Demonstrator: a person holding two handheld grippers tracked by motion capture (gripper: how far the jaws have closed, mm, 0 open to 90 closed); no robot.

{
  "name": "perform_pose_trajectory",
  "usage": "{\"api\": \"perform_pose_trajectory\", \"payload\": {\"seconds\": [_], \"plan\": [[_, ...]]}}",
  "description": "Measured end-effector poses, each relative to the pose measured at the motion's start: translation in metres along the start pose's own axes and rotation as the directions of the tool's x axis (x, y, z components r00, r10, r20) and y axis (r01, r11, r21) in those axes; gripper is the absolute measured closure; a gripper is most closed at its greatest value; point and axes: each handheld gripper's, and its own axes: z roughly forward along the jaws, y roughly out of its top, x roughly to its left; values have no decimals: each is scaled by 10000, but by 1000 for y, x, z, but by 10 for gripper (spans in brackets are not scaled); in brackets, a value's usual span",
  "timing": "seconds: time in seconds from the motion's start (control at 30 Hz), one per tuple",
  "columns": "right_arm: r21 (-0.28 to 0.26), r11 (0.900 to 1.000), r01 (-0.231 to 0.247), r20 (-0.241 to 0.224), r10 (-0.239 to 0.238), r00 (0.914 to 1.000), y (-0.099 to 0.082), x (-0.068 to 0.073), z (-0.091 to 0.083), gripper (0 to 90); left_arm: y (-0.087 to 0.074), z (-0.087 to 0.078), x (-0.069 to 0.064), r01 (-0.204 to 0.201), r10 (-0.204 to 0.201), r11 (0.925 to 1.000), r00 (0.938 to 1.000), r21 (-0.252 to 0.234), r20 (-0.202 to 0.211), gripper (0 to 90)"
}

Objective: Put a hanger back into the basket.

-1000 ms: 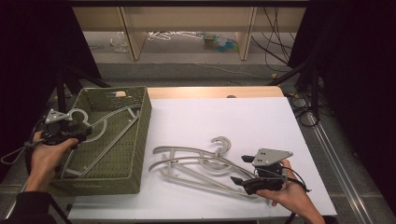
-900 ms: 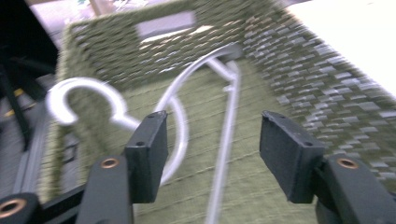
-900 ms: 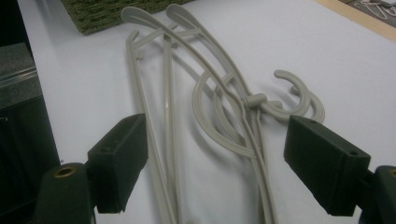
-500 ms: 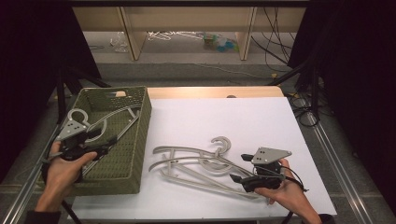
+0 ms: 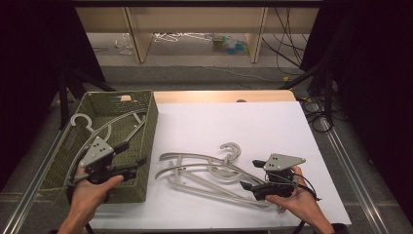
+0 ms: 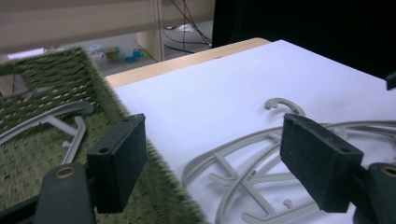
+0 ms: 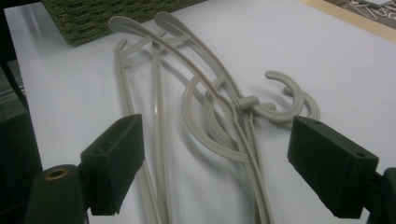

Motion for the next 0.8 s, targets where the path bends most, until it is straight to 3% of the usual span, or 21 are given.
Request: {"api": "perform_pose_trajectory", "payload": {"seconds": [0.07,0.17,0.33,0.4,0.47,0.53,0.8], "plan": [[-31,10000,11,3,-11,10000,0,0,0,184,-2,1,-12,27,-27,10000,9995,6,329,177],[-42,10000,-44,3,44,10000,-1,0,0,180,-9,5,-29,-81,92,9999,9967,-141,802,174],[-43,10000,-40,84,41,10000,-1,0,1,180,-22,12,-45,-189,198,9998,9928,-83,1178,169],[-27,10000,-46,94,46,9999,-1,1,2,180,-26,14,-48,-97,109,9999,9918,-102,1270,169],[-20,10000,-33,19,33,10000,0,1,2,180,-30,16,-52,-431,421,9991,9902,46,1332,164],[-22,10000,-38,18,38,10000,0,1,2,180,-35,19,-56,-254,244,9997,9904,56,1358,163],[94,10000,-32,16,32,10000,-3,0,4,177,-46,26,-70,-783,741,9967,9860,223,1493,162]]}}
